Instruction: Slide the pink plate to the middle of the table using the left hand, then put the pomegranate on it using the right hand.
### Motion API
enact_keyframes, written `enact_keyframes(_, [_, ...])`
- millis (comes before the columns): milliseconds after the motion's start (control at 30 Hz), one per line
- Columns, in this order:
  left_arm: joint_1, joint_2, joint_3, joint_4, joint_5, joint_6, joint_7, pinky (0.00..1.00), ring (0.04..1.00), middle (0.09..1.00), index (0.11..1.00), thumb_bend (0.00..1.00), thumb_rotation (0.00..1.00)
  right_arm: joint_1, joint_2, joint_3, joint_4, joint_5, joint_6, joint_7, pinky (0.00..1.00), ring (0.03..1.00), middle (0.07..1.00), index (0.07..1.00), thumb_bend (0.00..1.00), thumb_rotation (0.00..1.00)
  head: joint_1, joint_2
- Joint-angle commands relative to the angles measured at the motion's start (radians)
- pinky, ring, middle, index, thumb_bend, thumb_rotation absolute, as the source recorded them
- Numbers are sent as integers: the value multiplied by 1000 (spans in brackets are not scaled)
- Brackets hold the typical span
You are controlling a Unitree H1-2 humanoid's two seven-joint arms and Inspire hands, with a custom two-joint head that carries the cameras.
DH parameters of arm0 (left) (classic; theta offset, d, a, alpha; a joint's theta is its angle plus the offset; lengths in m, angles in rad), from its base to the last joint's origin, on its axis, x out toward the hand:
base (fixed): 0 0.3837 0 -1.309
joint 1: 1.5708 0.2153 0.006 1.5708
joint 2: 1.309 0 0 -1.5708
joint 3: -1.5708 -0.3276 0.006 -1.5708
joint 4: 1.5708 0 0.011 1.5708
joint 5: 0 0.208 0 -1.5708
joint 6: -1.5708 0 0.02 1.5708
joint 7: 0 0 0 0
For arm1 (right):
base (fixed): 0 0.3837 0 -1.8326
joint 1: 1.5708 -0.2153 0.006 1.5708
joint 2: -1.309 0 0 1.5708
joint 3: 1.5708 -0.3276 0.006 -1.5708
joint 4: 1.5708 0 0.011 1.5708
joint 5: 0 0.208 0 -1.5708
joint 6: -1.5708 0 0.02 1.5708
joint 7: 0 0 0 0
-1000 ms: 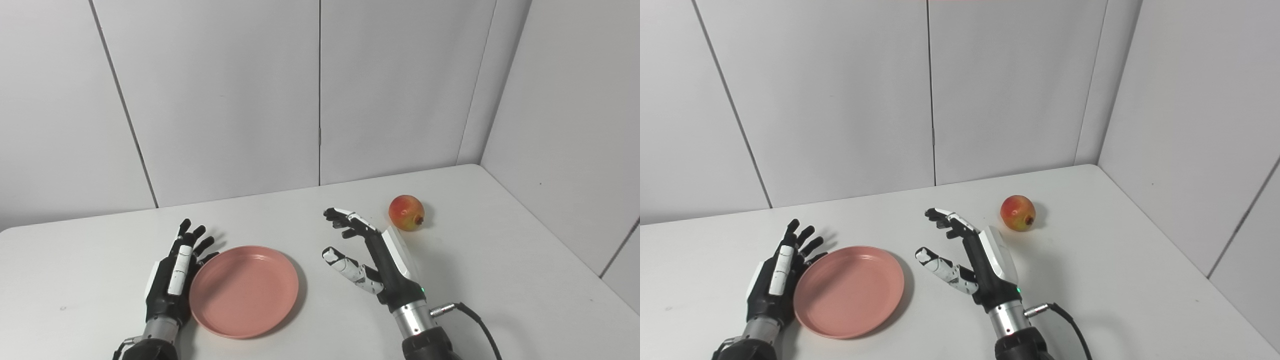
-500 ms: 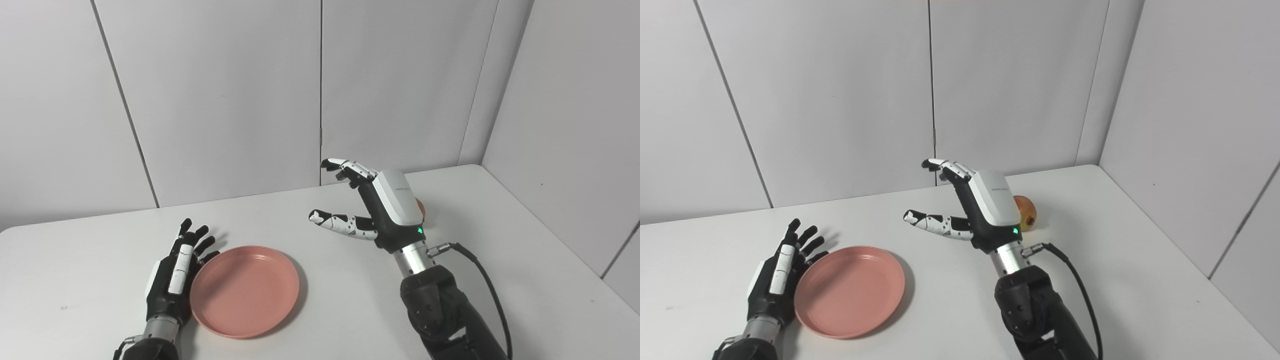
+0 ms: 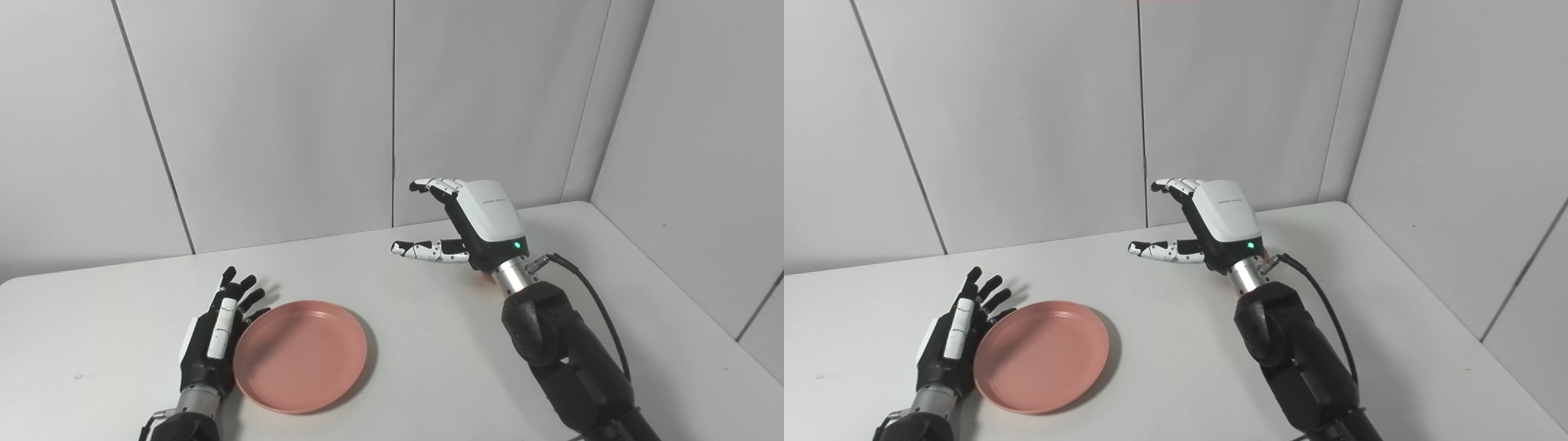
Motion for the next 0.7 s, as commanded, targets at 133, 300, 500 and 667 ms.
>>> enact_keyframes(133, [22, -12, -4, 23, -2, 12, 11, 720, 859, 901, 1000, 852, 783, -105, -53, 1, 84, -28, 95, 19, 681, 724, 743, 721, 837, 875, 4, 2])
enact_keyframes(300, [23, -11, -4, 20, -4, 12, 7, 724, 864, 905, 1000, 841, 786, -125, -75, 5, 157, -10, 128, 22, 655, 715, 744, 717, 826, 854, 4, 2])
enact_keyframes(500, [26, -11, -3, 14, -3, 16, 10, 742, 868, 906, 1000, 845, 786, -134, -92, 7, 231, 13, 123, -13, 629, 715, 744, 718, 835, 866, 7, 2])
enact_keyframes(667, [31, -6, -5, 5, -1, 20, 7, 731, 870, 906, 1000, 843, 790, -141, -100, 15, 276, 30, 106, -38, 622, 711, 741, 713, 821, 852, 6, 6])
